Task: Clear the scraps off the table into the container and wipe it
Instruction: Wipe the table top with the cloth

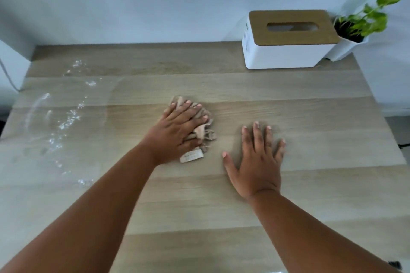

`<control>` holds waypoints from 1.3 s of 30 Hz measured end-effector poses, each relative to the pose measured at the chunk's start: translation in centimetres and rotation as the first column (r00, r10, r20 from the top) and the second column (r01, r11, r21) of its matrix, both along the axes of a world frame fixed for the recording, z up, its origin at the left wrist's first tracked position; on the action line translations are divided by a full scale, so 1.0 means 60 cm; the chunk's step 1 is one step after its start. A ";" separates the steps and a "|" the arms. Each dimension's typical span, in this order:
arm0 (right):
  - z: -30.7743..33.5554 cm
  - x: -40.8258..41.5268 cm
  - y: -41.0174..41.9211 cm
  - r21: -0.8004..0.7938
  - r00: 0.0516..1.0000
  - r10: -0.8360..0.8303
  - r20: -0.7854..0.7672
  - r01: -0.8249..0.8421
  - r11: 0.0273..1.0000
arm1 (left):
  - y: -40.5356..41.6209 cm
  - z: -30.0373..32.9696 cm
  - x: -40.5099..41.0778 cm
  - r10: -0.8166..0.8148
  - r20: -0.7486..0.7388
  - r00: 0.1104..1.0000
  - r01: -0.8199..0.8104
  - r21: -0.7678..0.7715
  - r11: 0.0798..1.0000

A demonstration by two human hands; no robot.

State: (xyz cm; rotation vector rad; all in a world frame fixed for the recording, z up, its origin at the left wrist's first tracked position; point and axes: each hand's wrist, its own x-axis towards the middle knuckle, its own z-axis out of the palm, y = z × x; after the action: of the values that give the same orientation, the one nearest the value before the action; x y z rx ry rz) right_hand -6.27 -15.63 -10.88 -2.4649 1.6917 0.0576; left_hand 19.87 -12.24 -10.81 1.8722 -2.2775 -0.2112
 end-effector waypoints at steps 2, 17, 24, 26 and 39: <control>0.002 0.002 0.000 0.011 1.000 0.000 0.003 0.000 1.000 | 0.002 0.005 0.058 0.104 0.018 0.994 -0.104 0.032 0.994; -0.015 -0.004 -0.007 -0.053 0.998 0.005 0.069 -0.001 0.999 | -0.340 0.003 0.037 0.582 0.160 0.798 -0.603 0.254 0.757; -0.018 -0.006 -0.009 -0.050 0.998 0.003 0.062 0.000 0.999 | -0.324 0.002 -0.086 0.268 -0.012 0.963 -0.261 0.198 0.945; -0.016 -0.004 -0.010 -0.034 0.999 -0.005 0.055 0.007 0.999 | -0.295 -0.001 -0.098 0.223 -0.046 0.974 -0.211 0.183 0.960; -0.007 -0.005 -0.008 -0.020 1.000 0.000 0.011 0.001 1.000 | -0.087 0.000 -0.154 0.372 -0.153 0.915 -0.357 0.121 0.926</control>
State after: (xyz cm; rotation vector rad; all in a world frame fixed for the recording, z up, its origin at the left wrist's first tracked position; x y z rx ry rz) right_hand -6.54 -16.14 -11.30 -2.4744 1.6967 0.0271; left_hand 10.62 -17.43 -10.79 2.1860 -1.7922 -0.4094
